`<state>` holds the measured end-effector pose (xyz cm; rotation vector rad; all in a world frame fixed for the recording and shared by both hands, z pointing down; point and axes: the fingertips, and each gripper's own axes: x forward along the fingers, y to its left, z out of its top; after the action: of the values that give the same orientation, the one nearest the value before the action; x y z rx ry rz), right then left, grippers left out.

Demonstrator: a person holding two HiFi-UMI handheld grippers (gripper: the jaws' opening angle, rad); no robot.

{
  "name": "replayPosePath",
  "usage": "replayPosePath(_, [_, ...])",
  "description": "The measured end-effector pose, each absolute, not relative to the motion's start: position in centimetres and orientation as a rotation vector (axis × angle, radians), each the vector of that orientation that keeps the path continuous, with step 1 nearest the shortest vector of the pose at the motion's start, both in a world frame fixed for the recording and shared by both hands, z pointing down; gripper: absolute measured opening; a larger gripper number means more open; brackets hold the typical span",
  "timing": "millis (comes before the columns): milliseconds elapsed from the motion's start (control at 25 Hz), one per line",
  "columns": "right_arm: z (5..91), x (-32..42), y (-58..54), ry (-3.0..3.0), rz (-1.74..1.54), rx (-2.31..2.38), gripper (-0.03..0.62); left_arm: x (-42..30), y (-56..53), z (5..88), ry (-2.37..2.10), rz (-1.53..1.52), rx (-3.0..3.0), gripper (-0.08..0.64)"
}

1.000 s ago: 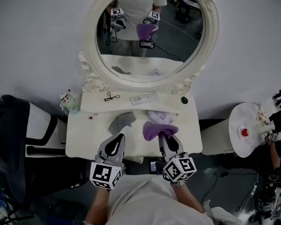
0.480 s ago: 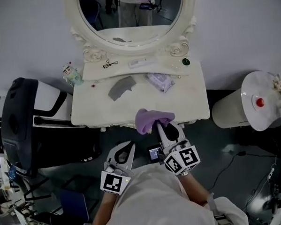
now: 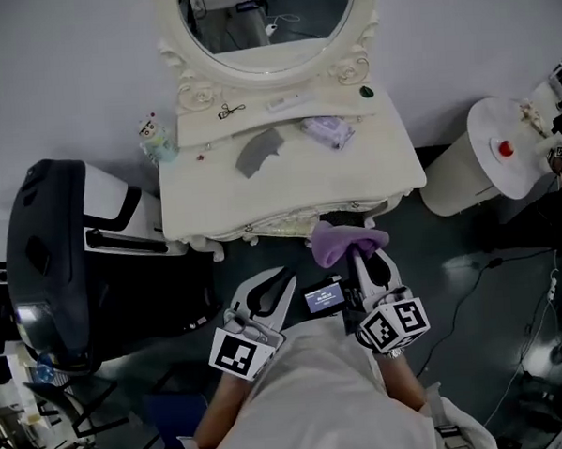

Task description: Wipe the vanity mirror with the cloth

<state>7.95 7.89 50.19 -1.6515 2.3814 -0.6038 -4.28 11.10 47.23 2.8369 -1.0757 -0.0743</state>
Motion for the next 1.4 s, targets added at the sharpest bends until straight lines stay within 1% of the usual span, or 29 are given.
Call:
replayPosePath(80, [50.9, 5.0, 10.5, 2.306, -0.650, -1.714, 0.071, -8.3, 13.1, 46.9, -1.062, -0.098, 2.812, 0.048])
replayPosePath(160, [51.6, 1.7, 12.9, 2.263, -0.698, -1.739, 0.072, -11.8, 14.9, 47.4, -1.032, -0.067, 2.815, 0.064])
replayPosePath(240, [51.9, -1.2, 14.6, 2.273, -0.727, -1.737, 0.071, -14.1, 15.9, 48.2, -0.987, -0.056, 2.806, 0.066])
replayPosePath(360, [50.7, -3.7, 17.6, 2.320, -0.687, -1.747, 0.071, -15.7, 17.8, 48.2, -0.912, -0.066, 2.818, 0.072])
replayPosePath(520, [49.0, -4.0, 21.1, 2.374, -0.599, -1.749, 0.071, -15.6, 19.7, 47.7, -0.884, -0.105, 2.830, 0.077])
replayPosePath(720, [47.7, -2.4, 24.9, 2.429, -0.530, -1.698, 0.071, -13.6, 23.6, 46.8, -0.950, -0.141, 2.836, 0.083])
replayPosePath(880, [47.8, 0.8, 29.1, 2.448, -0.531, -1.659, 0.071, -11.3, 28.6, 47.4, -1.036, -0.129, 2.792, 0.084])
replayPosePath(1120, [50.5, 7.2, 36.9, 2.440, -0.633, -1.588, 0.071, -3.4, 39.3, 51.2, -1.040, -0.045, 2.702, 0.084])
replayPosePath(1240, [51.6, 9.8, 40.5, 2.411, -0.697, -1.602, 0.071, -0.3, 44.3, 51.2, -0.977, 0.036, 2.722, 0.087])
replayPosePath(1400, [51.5, 12.3, 42.3, 2.385, -0.663, -1.633, 0.071, 0.1, 47.1, 50.2, -0.980, 0.074, 2.761, 0.095])
